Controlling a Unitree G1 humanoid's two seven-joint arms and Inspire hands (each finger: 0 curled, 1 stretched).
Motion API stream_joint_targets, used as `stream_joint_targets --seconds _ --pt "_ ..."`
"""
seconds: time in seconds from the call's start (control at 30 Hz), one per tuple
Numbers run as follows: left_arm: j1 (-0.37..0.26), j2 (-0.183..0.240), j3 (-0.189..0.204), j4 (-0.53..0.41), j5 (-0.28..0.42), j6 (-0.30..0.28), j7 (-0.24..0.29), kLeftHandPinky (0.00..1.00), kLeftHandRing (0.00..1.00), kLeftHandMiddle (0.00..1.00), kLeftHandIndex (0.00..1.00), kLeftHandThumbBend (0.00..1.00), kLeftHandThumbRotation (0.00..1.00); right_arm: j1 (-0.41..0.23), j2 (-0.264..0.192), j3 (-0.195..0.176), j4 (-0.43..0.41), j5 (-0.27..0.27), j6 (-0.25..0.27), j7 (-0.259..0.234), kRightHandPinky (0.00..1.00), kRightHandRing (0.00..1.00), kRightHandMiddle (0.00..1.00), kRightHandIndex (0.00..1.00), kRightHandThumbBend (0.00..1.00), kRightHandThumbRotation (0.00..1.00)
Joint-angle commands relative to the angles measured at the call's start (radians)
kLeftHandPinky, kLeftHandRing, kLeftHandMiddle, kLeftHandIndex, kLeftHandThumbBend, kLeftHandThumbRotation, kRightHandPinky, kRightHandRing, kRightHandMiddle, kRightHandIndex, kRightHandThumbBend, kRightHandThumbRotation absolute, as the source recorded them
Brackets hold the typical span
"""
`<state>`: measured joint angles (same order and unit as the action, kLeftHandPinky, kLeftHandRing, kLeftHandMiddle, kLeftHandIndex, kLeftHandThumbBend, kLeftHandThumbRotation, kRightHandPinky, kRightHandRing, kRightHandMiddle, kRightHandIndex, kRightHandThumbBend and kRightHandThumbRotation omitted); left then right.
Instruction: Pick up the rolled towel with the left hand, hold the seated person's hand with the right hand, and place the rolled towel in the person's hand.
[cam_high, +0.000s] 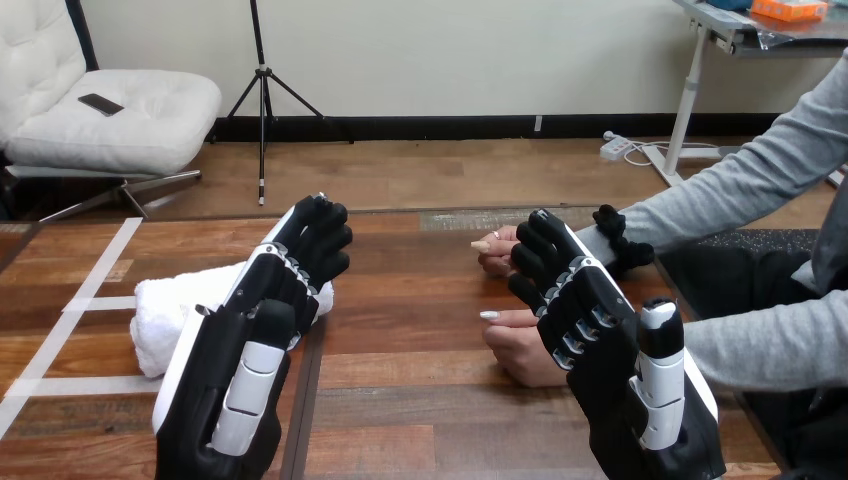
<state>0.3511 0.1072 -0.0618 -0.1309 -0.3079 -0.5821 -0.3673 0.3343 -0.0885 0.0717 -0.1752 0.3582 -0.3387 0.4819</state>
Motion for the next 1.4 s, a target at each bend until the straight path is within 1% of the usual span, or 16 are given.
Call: stream_joint_targets --seconds 0.0,0.3,0.8,0.93,1.0,1.1,1.2,1.3,1.37 --pt "-0.018 -0.025 -0.002 -0.026 -0.006 -0.013 0.004 0.9 0.9 0.91 0.9 0.68 0.85 -0.059 0.0 -0.012 -0.027 0.016 -0.007 0.003 1.0 0.99 0.98 0.95 0.76 1.0" --pt "-0.015 -0.025 -0.007 -0.031 0.006 -0.008 0.013 0.89 0.9 0.9 0.89 0.69 0.85 -0.058 0.0 -0.013 -0.03 0.018 -0.006 0.003 1.0 0.99 0.97 0.95 0.76 1.0" --pt "-0.026 -0.025 -0.005 -0.007 0.01 -0.023 0.01 0.88 0.9 0.9 0.89 0.68 0.85 -0.061 0.0 -0.019 -0.02 0.014 -0.016 0.004 1.0 0.98 0.97 0.95 0.76 1.0" --pt "-0.036 -0.02 0.005 0.005 0.021 -0.027 0.015 0.88 0.89 0.89 0.89 0.68 0.85 -0.064 0.003 -0.021 -0.016 0.016 -0.019 0.006 1.0 0.98 0.97 0.95 0.76 1.0" --pt "-0.04 -0.012 0.014 0.003 0.027 -0.015 0.021 0.9 0.9 0.9 0.9 0.68 0.85 -0.065 0.003 -0.022 -0.014 0.018 -0.019 0.007 1.0 0.98 0.97 0.95 0.76 1.0" --pt "-0.058 -0.002 0.038 0.016 0.052 -0.011 0.04 0.9 0.9 0.9 0.9 0.7 0.85 -0.066 0.002 -0.023 -0.016 0.014 -0.019 0.006 1.0 0.98 0.97 0.95 0.76 1.0" --pt "-0.082 0.014 0.06 0.033 0.062 -0.006 0.047 0.89 0.9 0.91 0.9 0.73 0.84 -0.068 0.002 -0.024 -0.013 0.023 -0.019 0.013 1.0 0.98 0.97 0.95 0.76 1.0" --pt "-0.118 0.032 0.086 0.064 0.088 -0.022 0.054 0.89 0.91 0.91 0.9 0.74 0.84 -0.068 0.0 -0.025 -0.015 0.027 -0.012 0.015 1.0 0.98 0.97 0.94 0.76 1.0" --pt "-0.139 0.047 0.106 0.072 0.104 -0.009 0.062 0.9 0.92 0.92 0.9 0.75 0.84 -0.068 0.0 -0.026 -0.014 0.028 -0.012 0.016 1.0 0.98 0.97 0.94 0.77 1.0"
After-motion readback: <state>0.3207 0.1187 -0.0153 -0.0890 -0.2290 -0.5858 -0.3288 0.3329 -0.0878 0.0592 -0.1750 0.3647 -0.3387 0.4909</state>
